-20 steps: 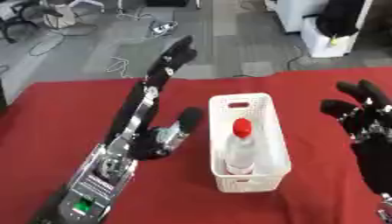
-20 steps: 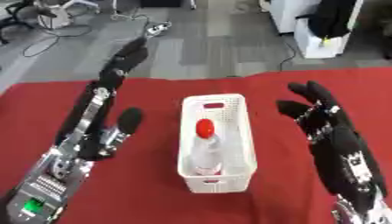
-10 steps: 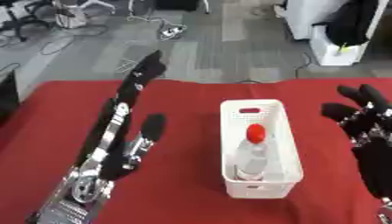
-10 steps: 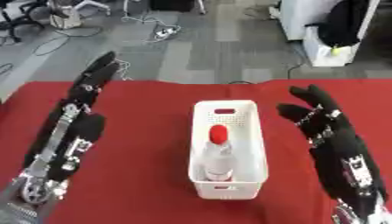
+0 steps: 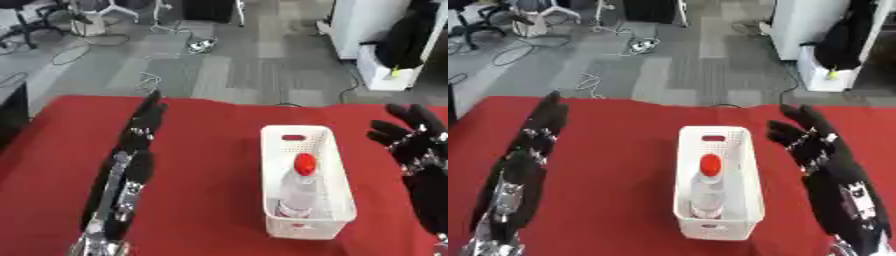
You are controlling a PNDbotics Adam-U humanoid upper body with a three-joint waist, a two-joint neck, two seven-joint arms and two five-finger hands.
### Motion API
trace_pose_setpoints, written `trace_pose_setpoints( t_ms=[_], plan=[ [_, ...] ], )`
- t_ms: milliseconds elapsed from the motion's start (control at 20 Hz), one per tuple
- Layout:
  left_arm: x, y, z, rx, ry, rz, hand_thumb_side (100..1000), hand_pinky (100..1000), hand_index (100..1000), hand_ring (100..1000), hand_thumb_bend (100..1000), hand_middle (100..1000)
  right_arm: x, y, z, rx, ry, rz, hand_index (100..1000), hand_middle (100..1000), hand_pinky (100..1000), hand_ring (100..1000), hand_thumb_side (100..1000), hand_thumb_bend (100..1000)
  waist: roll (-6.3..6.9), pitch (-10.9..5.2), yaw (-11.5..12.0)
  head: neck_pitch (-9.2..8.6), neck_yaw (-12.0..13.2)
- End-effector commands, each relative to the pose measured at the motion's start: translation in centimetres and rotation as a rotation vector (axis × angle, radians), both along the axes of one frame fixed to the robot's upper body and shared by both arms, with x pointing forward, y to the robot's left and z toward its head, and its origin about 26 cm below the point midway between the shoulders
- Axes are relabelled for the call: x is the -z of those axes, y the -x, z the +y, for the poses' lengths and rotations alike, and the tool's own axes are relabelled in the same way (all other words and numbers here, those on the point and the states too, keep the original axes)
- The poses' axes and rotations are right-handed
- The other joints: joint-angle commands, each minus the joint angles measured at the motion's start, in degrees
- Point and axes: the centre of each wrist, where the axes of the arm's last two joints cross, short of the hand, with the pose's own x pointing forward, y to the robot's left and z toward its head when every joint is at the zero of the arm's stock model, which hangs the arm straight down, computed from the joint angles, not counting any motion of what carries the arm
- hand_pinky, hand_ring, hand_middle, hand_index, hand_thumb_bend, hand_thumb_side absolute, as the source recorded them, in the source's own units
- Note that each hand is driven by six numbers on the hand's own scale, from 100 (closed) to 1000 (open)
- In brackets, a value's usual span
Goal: Pick up objects on the table and place them in the box.
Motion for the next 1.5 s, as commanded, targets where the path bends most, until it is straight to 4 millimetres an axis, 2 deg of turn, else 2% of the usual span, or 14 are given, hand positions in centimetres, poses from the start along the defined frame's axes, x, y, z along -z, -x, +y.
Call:
trace_pose_setpoints(
  t_ms=[50,250,300,350,400,450,500,650,800,850,900,1000,1500],
  plan=[
    [-0.23,0.02,-0.2,0.028,0.023,-0.005,1000,1000,938,1000,378,1000,-0.55,0.21,-0.26,0.001,-0.001,-0.021,1000,943,889,887,952,262,-0.14,-1.02,0.07,-0.91,-0.44],
    [-0.01,0.06,-0.73,0.068,0.041,-0.003,1000,1000,938,1000,387,1000,-0.66,0.22,-0.21,0.002,-0.017,-0.025,1000,943,888,880,966,228,-0.3,-1.15,0.1,-2.1,-0.32],
    [-0.02,0.07,-0.8,0.077,0.046,-0.005,1000,1000,936,1000,395,1000,-0.71,0.21,-0.18,0.003,-0.023,-0.025,1000,941,887,878,988,176,-0.3,-1.21,0.1,-2.52,-0.29],
    [-0.04,0.08,-0.85,0.084,0.051,-0.008,1000,1000,935,1000,395,1000,-0.78,0.2,-0.15,0.004,-0.033,-0.025,1000,941,887,878,990,168,-0.31,-1.27,0.1,-2.86,-0.3],
    [-0.02,0.07,-0.87,0.089,0.054,-0.009,1000,1000,932,1000,392,1000,-0.81,0.19,-0.12,0.006,-0.042,-0.024,1000,944,884,880,1000,106,-0.32,-1.34,0.09,-3.1,-0.36],
    [0.01,0.06,-0.89,0.093,0.055,-0.009,1000,1000,932,1000,394,1000,-0.83,0.19,-0.1,0.007,-0.05,-0.022,1000,943,884,879,1000,125,-0.32,-1.4,0.08,-3.32,-0.42],
    [0.03,0.05,-0.89,0.096,0.056,-0.009,1000,1000,930,1000,392,1000,-0.85,0.19,-0.08,0.009,-0.057,-0.02,1000,953,885,893,1000,100,-0.34,-1.45,0.06,-3.5,-0.48],
    [0.1,0.01,-0.89,0.099,0.06,-0.009,1000,1000,927,1000,392,1000,-0.95,0.2,-0.03,0.013,-0.079,-0.02,1000,967,905,926,1000,100,-0.39,-1.68,-0.06,-4.18,-0.63],
    [0.19,0.0,-0.94,0.099,0.066,-0.008,1000,1000,931,1000,351,1000,-1.02,0.23,0.06,0.013,-0.088,-0.025,1000,981,937,962,1000,100,-0.4,-1.78,-0.15,-4.39,-0.67],
    [0.22,-0.01,-0.95,0.099,0.067,-0.008,1000,1000,929,1000,364,1000,-1.05,0.25,0.1,0.012,-0.088,-0.029,1000,980,935,959,1000,100,-0.41,-1.81,-0.17,-4.39,-0.67],
    [0.25,-0.01,-0.97,0.1,0.068,-0.008,1000,1000,935,1000,275,1000,-1.06,0.26,0.14,0.01,-0.087,-0.031,1000,983,939,962,1000,100,-0.42,-1.85,-0.2,-4.34,-0.66],
    [0.3,-0.01,-1.01,0.103,0.069,-0.009,1000,1000,936,1000,258,1000,-1.07,0.26,0.17,0.008,-0.088,-0.034,1000,983,937,958,1000,100,-0.44,-1.94,-0.3,-4.24,-0.6],
    [0.57,-0.01,-0.97,0.099,0.068,-0.004,1000,1000,926,1000,242,1000,-1.01,0.24,0.21,0.01,-0.087,-0.027,1000,965,905,906,1000,100,-0.39,-1.9,-0.56,-3.38,-0.83]
  ],
)
